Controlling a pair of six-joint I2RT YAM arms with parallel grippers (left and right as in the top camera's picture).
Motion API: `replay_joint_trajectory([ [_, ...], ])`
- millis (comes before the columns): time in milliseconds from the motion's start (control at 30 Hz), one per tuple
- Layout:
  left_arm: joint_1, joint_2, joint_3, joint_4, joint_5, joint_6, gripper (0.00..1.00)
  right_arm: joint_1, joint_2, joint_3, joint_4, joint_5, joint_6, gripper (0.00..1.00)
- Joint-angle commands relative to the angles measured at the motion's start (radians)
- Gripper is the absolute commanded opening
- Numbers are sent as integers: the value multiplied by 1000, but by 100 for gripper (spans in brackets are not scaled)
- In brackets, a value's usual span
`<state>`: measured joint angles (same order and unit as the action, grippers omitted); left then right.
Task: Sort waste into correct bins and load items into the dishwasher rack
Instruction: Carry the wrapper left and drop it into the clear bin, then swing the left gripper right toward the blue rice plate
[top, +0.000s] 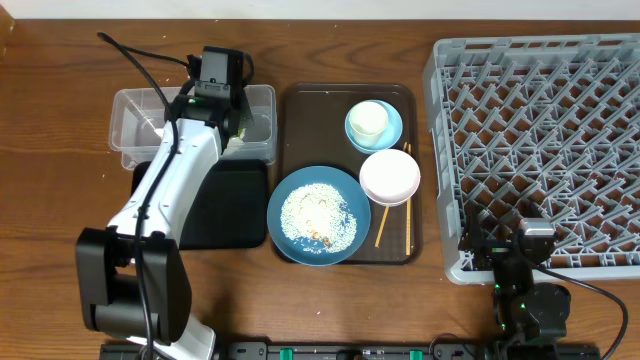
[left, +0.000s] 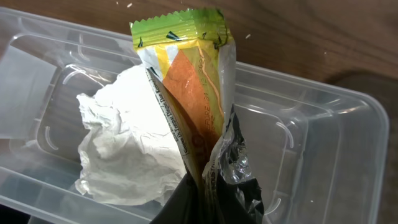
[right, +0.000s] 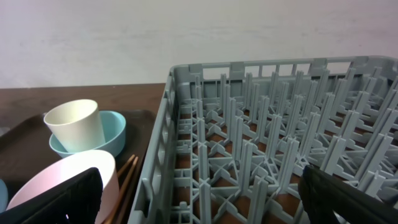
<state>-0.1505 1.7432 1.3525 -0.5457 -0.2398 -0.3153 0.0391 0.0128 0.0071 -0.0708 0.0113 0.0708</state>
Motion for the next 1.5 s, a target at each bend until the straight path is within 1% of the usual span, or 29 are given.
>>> replay_joint_trajectory([
  [0,5,27,-3,1,-16,-5,11,8,3,-2,-4,-1,2,99],
  [200,5,74,-3,2,-16,-5,11,8,3,-2,-4,-1,2,99],
  [533,10,127,-3,45,-16,-4,11,8,3,-2,-4,-1,2,99],
  [567,10,127,-3,51,-16,-4,13,8,3,-2,-4,-1,2,99],
  [600,11,125,-3,59,-16,-3,22,8,3,-2,-4,-1,2,99],
  [633,13,123,-2,63,-16,-2,26,8,3,-2,-4,-1,2,99],
  [700,17,116,3,65,-16,4,29,8,3,-2,-4,-1,2,99],
  [800,21,88,3,65,-16,4,37,8,3,-2,-4,-1,2,99],
  [967,21,21,3,60,-16,3,39,8,3,-2,-4,-1,2,99],
  [1033,21,-14,3,45,-16,3,45,8,3,-2,-4,-1,2,99],
  [1133,20,-72,3,3,-11,-9,47,8,3,-2,-4,-1,2,99],
  [1200,18,-117,3,-53,33,-34,47,8,3,-2,-4,-1,2,99],
  [1233,18,-142,3,-92,82,-58,47,8,3,-2,-4,-1,2,99],
  [1333,11,-206,3,-210,280,-114,47,8,3,-2,-4,-1,2,99],
  [1433,1,-254,3,-335,470,-111,46,8,3,-2,-4,-1,2,99],
  [1467,-4,-265,3,-374,504,-104,45,8,3,-2,-4,-1,2,99],
])
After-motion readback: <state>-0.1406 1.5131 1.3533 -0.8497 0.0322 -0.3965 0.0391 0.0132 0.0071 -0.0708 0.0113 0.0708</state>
